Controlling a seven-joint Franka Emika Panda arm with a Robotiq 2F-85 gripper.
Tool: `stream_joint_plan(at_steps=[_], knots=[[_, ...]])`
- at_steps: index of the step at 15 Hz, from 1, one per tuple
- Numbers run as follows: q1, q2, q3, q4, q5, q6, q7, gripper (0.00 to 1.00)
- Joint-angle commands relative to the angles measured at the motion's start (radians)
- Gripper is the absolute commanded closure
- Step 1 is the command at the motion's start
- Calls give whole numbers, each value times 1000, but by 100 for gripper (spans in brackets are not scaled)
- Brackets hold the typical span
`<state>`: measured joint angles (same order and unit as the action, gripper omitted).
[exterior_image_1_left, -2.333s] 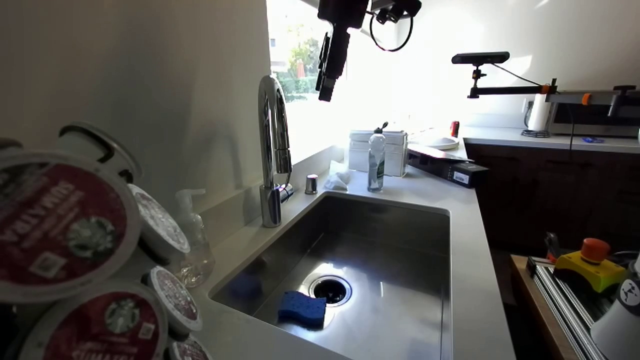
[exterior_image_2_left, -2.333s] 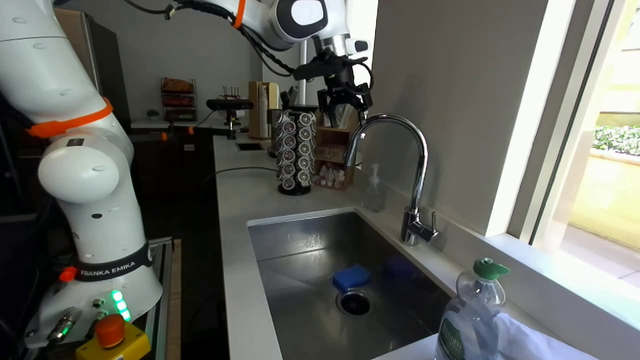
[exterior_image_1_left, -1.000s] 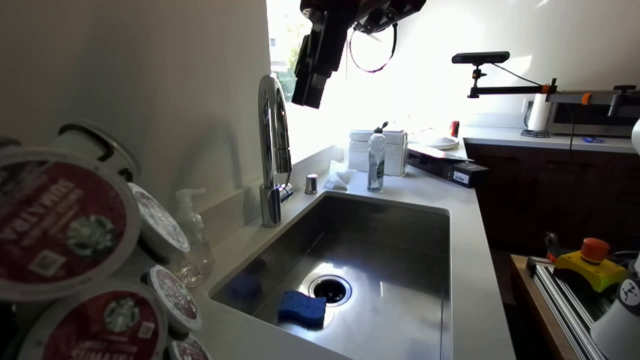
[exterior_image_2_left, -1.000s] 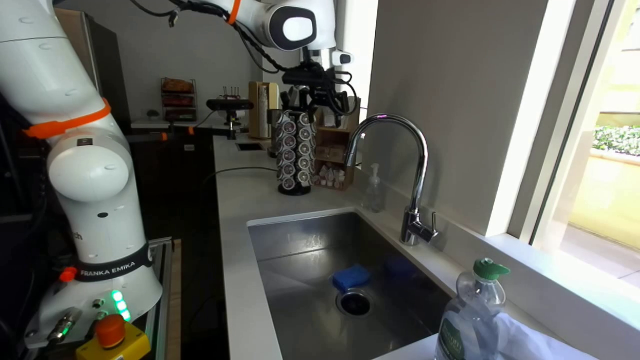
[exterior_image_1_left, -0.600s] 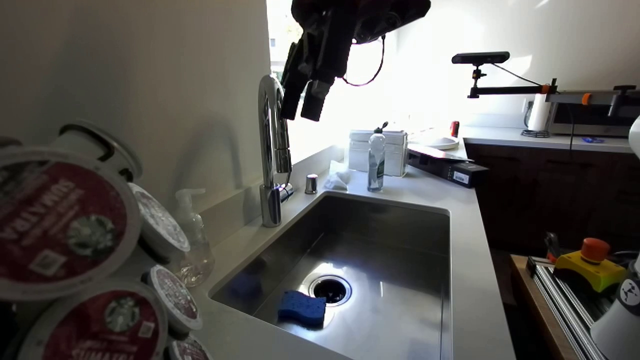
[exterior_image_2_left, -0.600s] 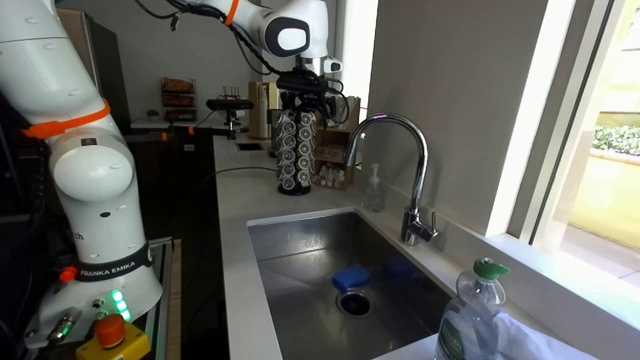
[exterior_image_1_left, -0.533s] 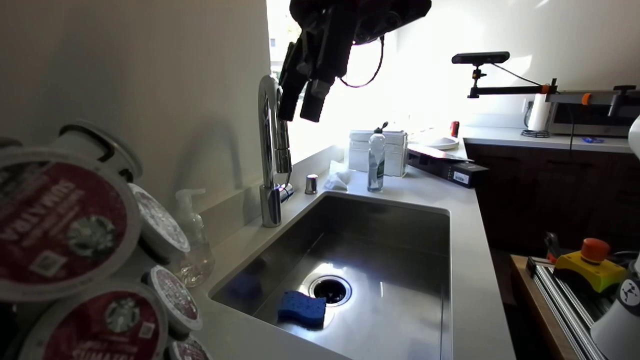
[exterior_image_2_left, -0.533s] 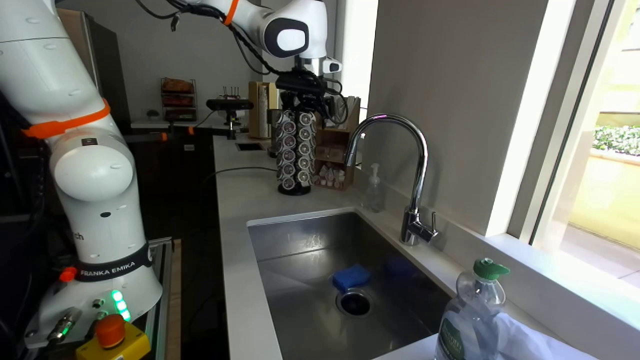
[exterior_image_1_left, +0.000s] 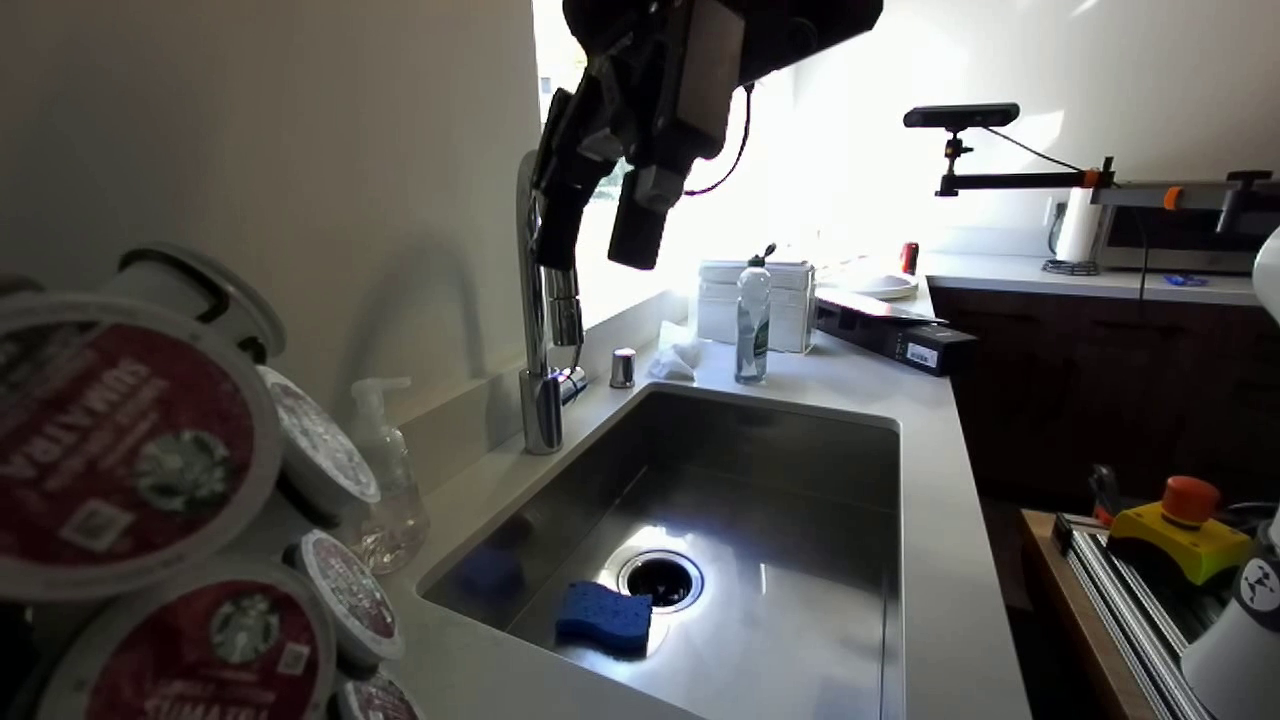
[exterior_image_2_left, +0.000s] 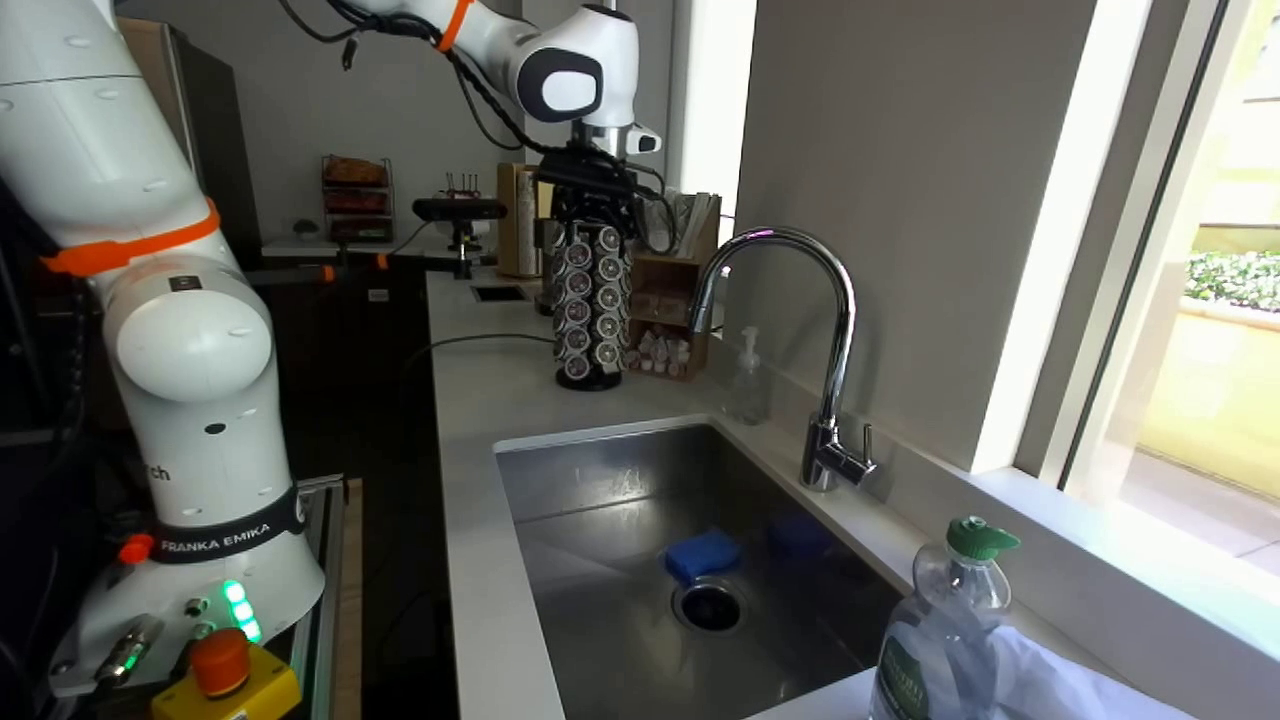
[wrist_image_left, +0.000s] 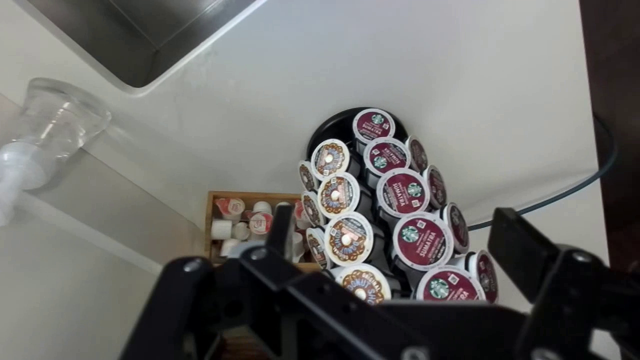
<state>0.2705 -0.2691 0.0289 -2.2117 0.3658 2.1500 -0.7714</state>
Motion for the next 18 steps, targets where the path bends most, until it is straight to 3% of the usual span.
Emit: stream_joint_plan(at_steps=[1,10,18], knots=[[15,37,20,7,52,-44,-55,0],[-2,55,51,8,29,-38,-41,0],[23,92,96,5,68,75,-72,0]])
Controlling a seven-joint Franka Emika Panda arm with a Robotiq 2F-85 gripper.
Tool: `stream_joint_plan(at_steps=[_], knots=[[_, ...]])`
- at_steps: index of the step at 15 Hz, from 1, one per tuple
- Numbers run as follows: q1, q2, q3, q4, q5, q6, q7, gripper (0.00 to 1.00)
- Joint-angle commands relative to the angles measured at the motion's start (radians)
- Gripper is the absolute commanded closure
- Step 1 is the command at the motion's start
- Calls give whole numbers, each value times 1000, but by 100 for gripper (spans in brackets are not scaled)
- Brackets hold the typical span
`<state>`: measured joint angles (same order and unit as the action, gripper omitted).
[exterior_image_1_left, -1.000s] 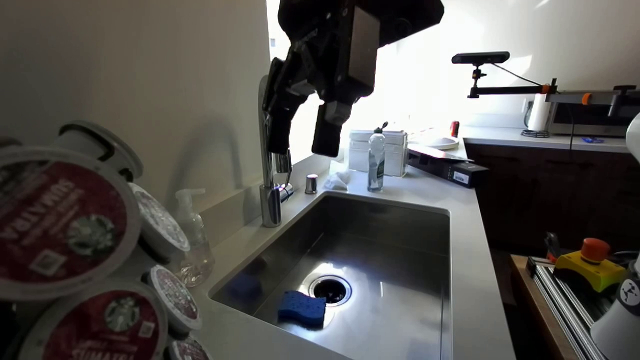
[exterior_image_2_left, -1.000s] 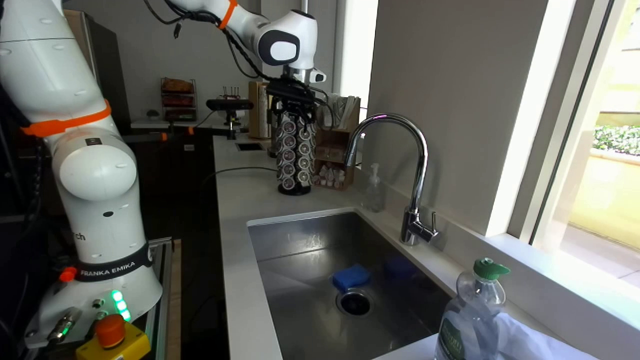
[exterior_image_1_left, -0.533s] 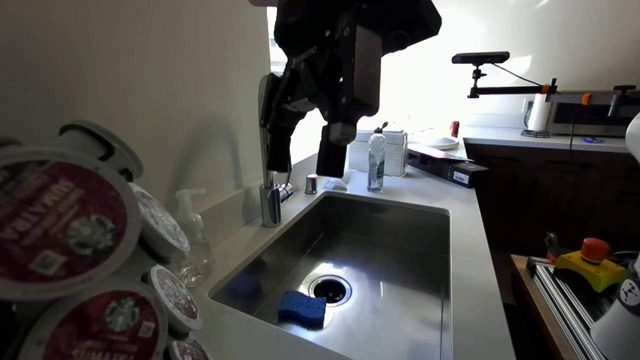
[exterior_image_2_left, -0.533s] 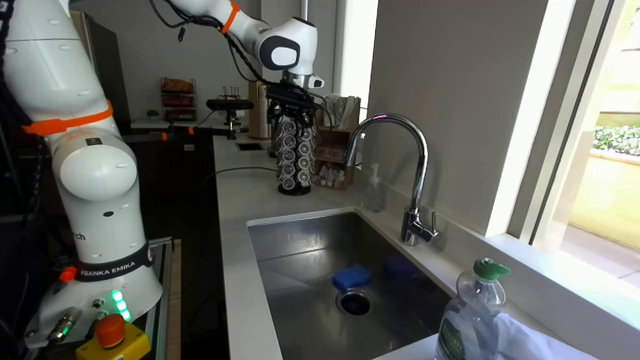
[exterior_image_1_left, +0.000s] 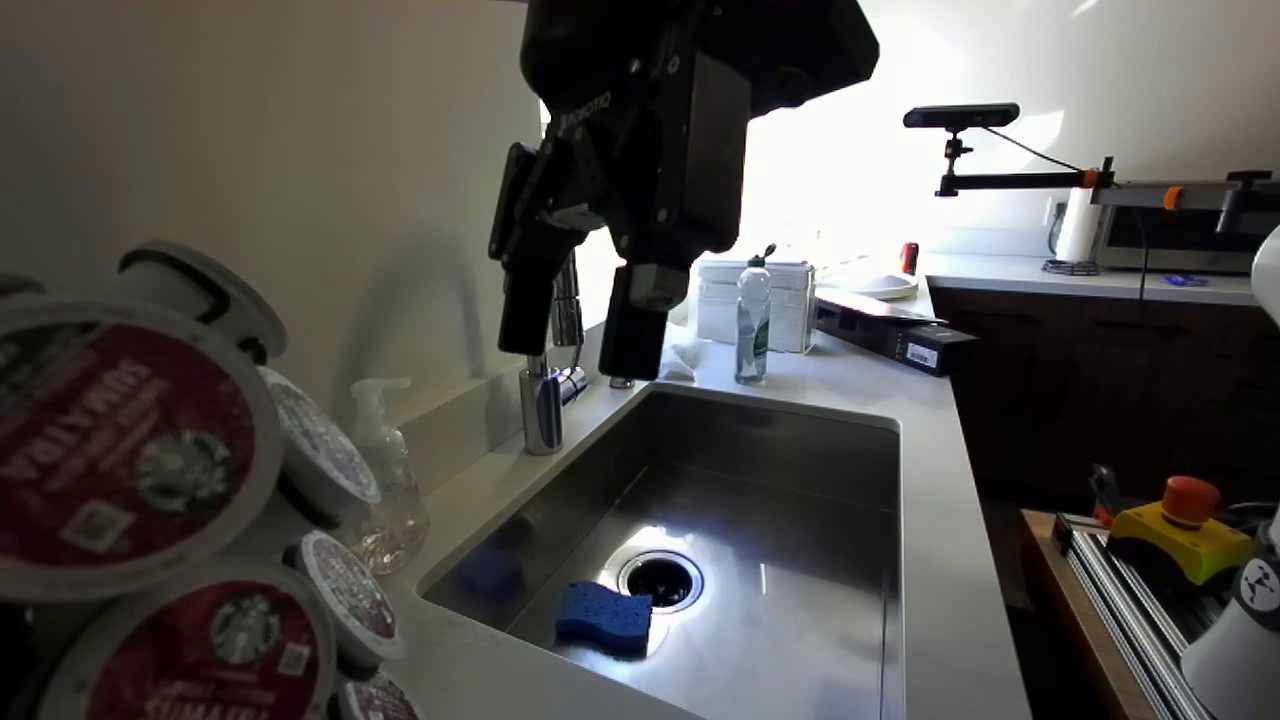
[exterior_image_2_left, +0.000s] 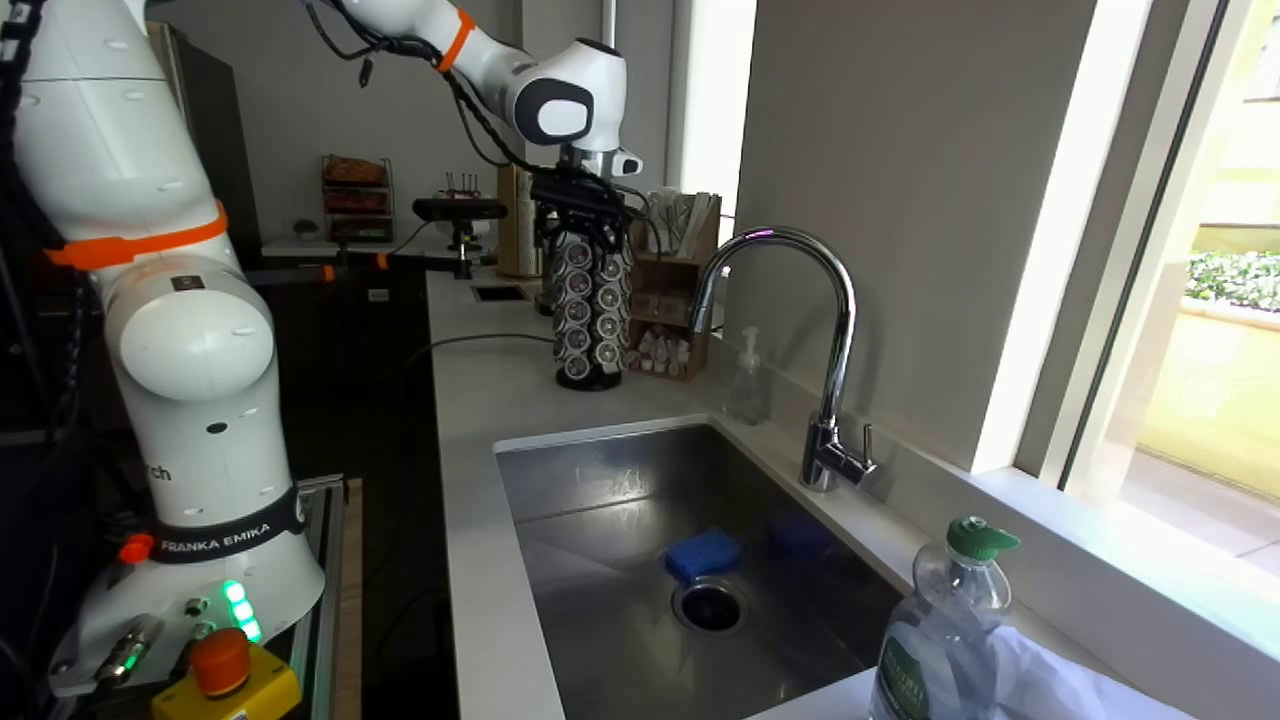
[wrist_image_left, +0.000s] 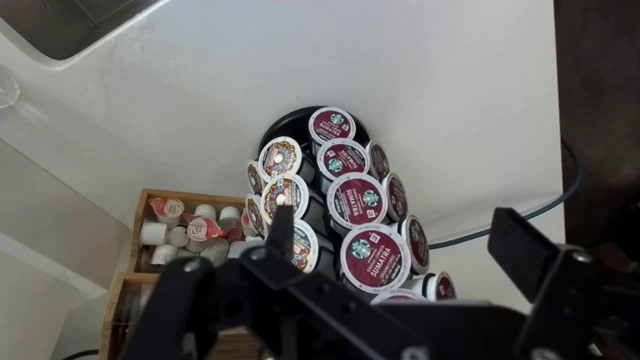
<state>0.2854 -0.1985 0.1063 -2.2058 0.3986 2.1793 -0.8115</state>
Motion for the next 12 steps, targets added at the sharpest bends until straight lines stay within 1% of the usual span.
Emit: stream_joint_plan(at_steps=[1,6,12], knots=[[10,28,24,1,39,55,-35,0],[19,46,44,7,64,85,-62,0],[28,69,59,14,131,141,-133,0]])
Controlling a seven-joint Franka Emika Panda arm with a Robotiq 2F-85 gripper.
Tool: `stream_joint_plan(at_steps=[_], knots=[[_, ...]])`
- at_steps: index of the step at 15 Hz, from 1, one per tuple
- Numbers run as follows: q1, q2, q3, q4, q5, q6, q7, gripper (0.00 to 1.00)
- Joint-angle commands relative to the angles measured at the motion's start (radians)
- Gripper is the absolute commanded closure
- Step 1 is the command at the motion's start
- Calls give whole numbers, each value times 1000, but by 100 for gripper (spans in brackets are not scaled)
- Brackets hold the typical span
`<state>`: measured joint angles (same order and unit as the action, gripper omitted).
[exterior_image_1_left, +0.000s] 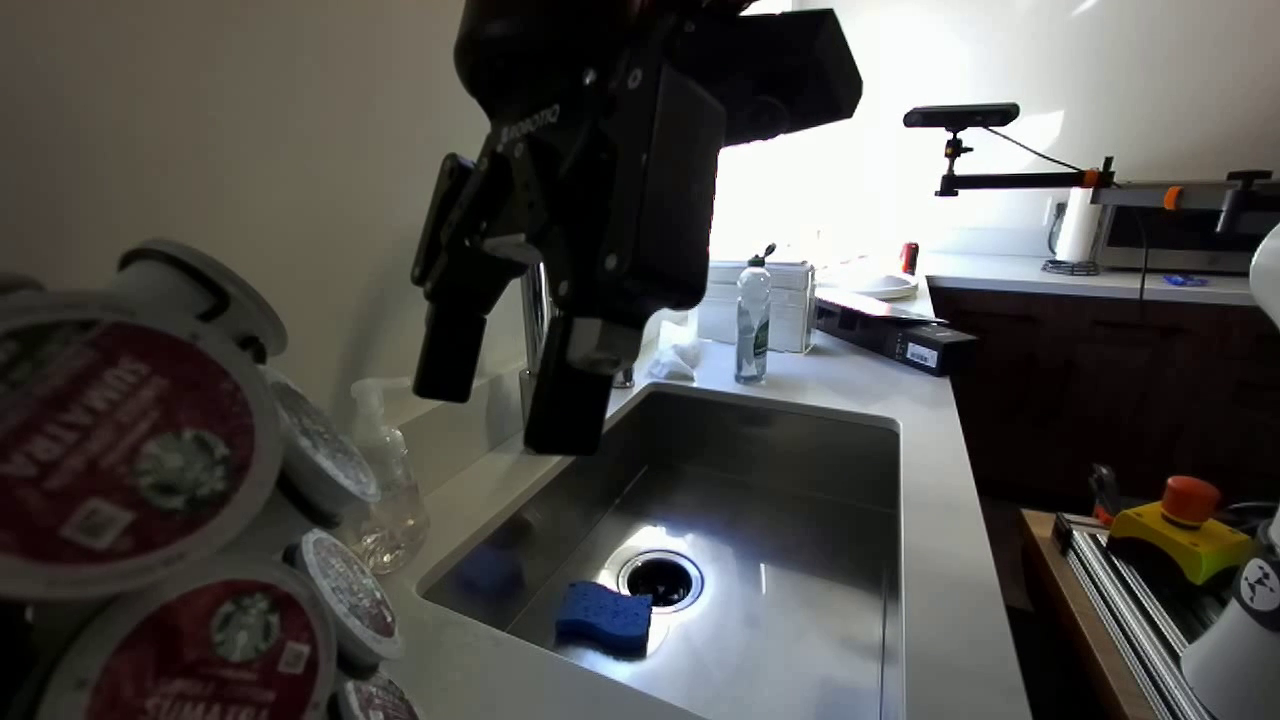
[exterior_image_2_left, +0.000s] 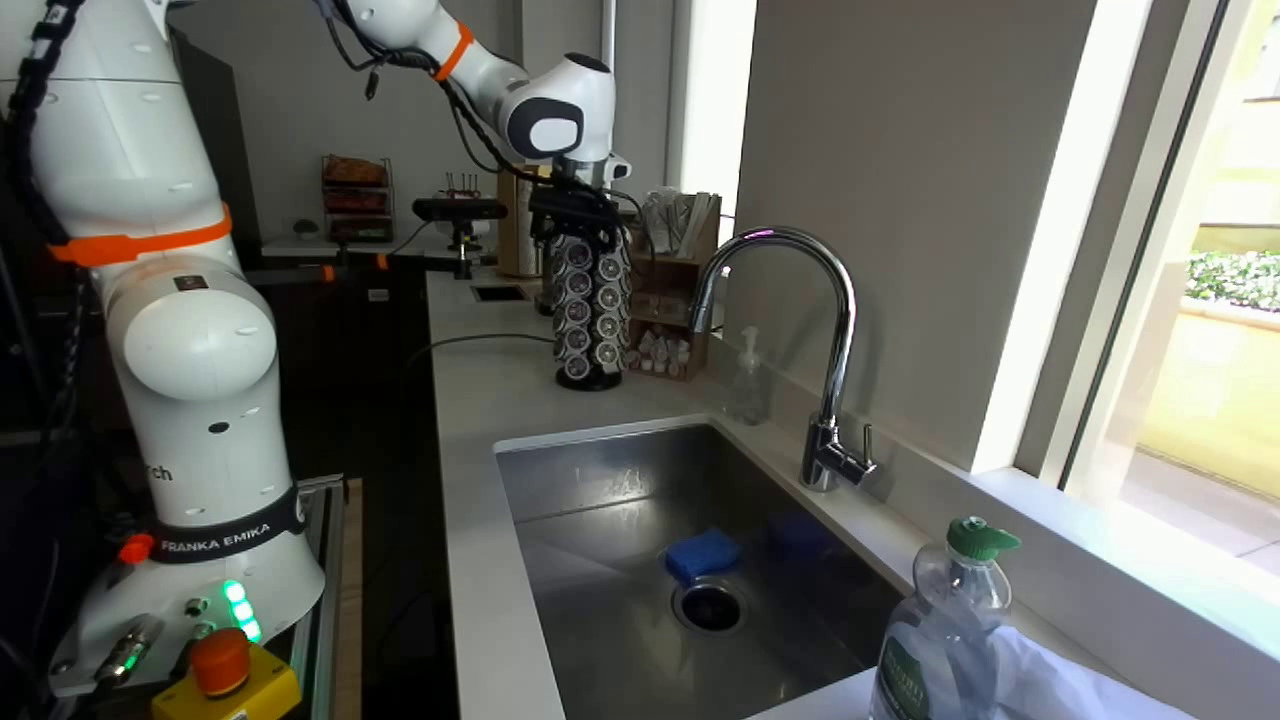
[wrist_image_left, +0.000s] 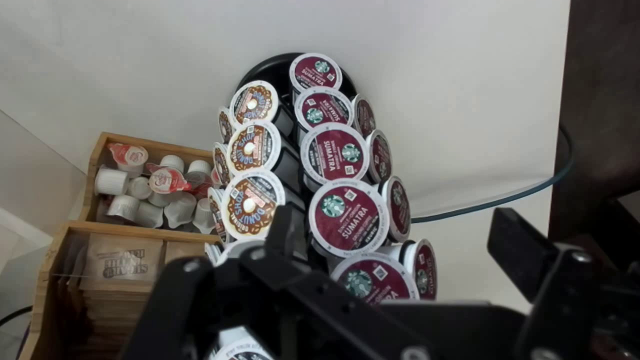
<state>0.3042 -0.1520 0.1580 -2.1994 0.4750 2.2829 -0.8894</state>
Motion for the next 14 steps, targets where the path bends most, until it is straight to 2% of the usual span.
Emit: stream_joint_plan(at_steps=[1,7,14], knots=[[11,26,10,7,67,52,-70,0],[22,24,30,-6,118,135,-128,0],[38,13,56,-41,106,279,-118,0]])
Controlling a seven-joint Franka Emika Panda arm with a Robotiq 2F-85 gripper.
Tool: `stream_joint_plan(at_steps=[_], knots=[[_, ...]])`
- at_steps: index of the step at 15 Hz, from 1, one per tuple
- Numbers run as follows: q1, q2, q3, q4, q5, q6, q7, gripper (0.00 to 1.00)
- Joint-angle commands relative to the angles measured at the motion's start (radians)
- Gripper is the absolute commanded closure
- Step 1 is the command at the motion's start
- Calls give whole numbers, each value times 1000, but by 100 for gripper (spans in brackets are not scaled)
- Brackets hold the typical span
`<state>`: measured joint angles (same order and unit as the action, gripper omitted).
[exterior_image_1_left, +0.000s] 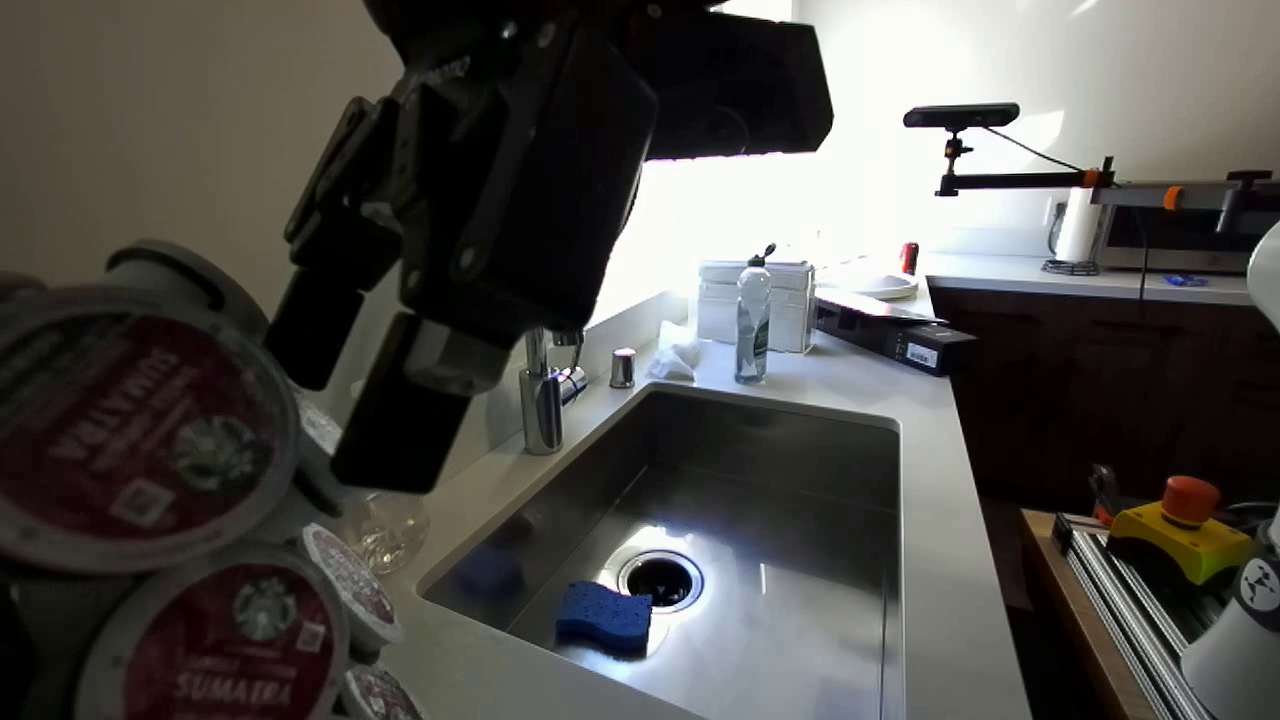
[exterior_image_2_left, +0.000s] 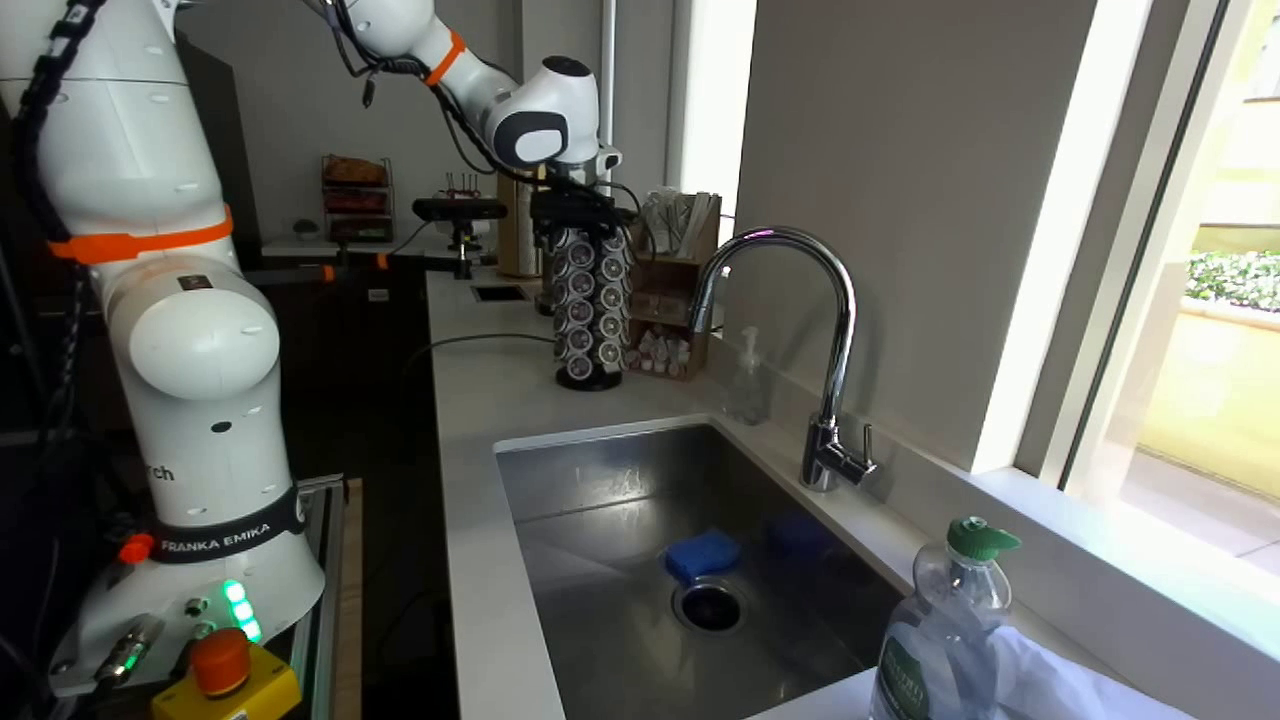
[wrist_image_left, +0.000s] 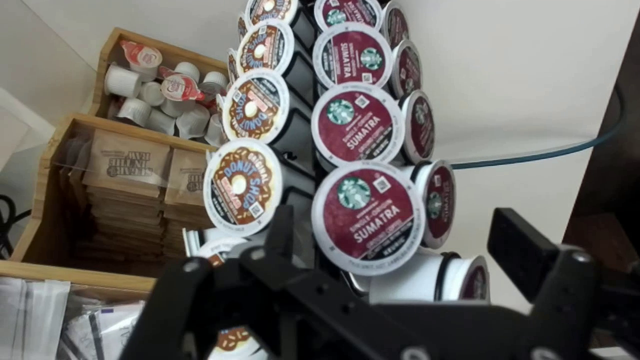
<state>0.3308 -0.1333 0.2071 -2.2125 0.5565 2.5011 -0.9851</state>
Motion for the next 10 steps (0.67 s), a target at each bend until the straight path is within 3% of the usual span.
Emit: stream_joint_plan(at_steps=[1,10], knots=[[11,-7,8,-30,20,75,-17,0],[13,-18,-2,-49,11,156,-12,0]])
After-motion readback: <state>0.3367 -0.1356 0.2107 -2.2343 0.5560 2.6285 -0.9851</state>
